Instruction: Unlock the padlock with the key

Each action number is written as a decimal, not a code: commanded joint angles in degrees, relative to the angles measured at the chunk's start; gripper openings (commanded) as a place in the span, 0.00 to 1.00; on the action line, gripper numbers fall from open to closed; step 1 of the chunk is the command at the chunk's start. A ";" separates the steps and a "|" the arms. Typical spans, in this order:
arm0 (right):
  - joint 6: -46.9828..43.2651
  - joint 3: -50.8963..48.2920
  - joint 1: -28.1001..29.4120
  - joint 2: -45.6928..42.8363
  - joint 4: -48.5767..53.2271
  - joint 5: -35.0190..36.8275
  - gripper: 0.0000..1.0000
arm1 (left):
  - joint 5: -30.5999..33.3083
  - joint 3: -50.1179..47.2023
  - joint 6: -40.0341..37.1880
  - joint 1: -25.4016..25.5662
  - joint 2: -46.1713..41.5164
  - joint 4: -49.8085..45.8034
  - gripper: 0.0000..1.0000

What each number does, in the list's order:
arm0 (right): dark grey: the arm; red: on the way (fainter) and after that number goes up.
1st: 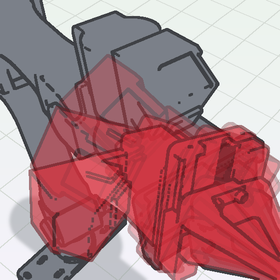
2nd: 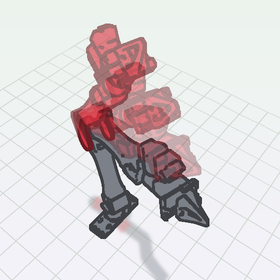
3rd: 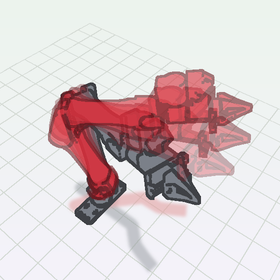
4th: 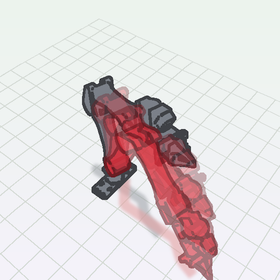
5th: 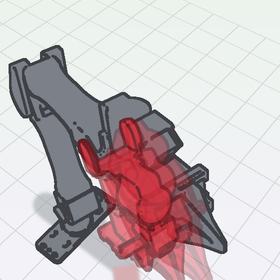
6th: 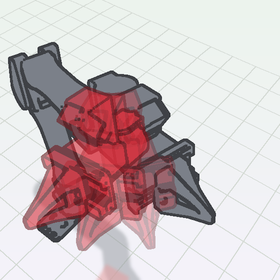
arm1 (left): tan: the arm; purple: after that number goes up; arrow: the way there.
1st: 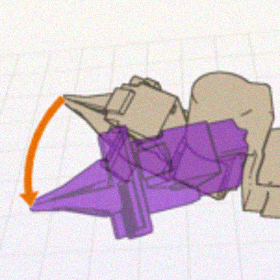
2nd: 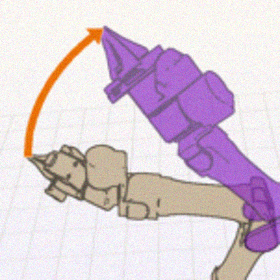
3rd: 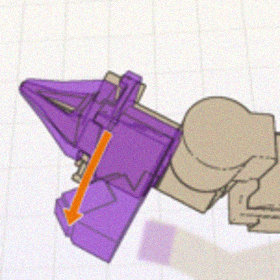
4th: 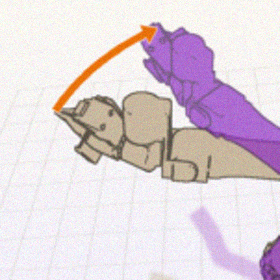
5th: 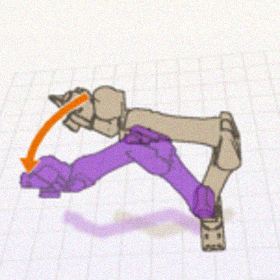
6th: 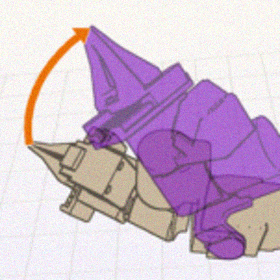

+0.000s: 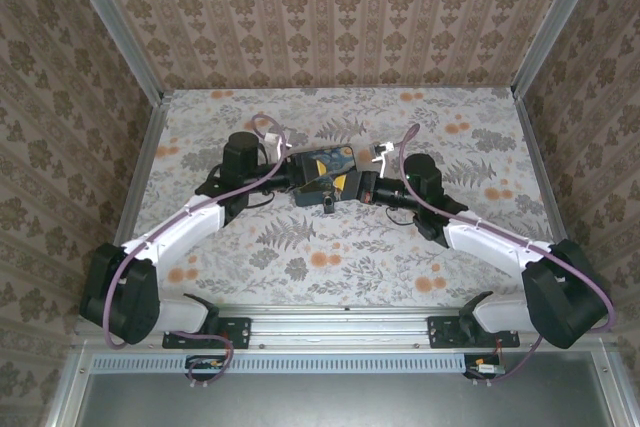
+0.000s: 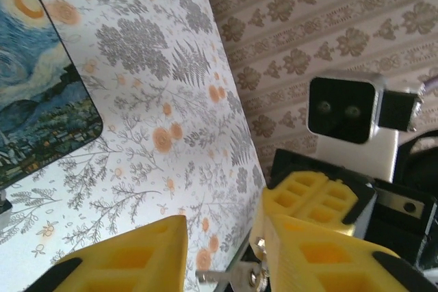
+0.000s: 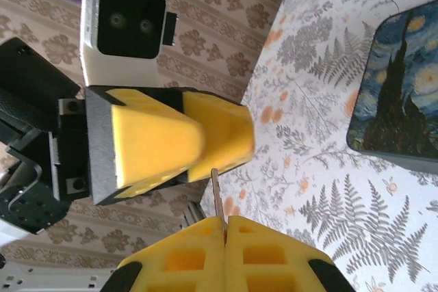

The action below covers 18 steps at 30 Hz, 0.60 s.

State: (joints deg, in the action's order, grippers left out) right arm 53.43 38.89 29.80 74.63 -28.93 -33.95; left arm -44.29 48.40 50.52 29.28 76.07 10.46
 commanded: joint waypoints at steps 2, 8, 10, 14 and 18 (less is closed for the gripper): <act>-3.31 2.91 -0.78 0.71 4.22 -4.19 0.00 | -6.39 0.94 -2.84 0.33 0.96 1.44 0.32; -5.23 4.82 -0.87 1.59 5.70 -7.46 0.00 | -8.40 2.95 -6.76 1.79 1.97 -2.56 0.32; -5.76 5.22 -0.87 1.62 6.87 -7.48 0.00 | -8.61 2.92 -6.52 1.75 2.10 -2.18 0.28; -5.56 5.02 -0.89 1.75 6.41 -7.70 0.00 | -9.14 2.80 -6.34 2.14 2.33 -1.34 0.19; -5.44 5.05 -0.96 2.05 6.22 -8.37 0.00 | -9.32 2.49 -5.80 2.17 2.37 -0.24 0.04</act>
State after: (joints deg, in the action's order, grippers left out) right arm 49.08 42.09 29.04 76.16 -22.87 -40.12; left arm -51.70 49.41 45.84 31.09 78.00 8.71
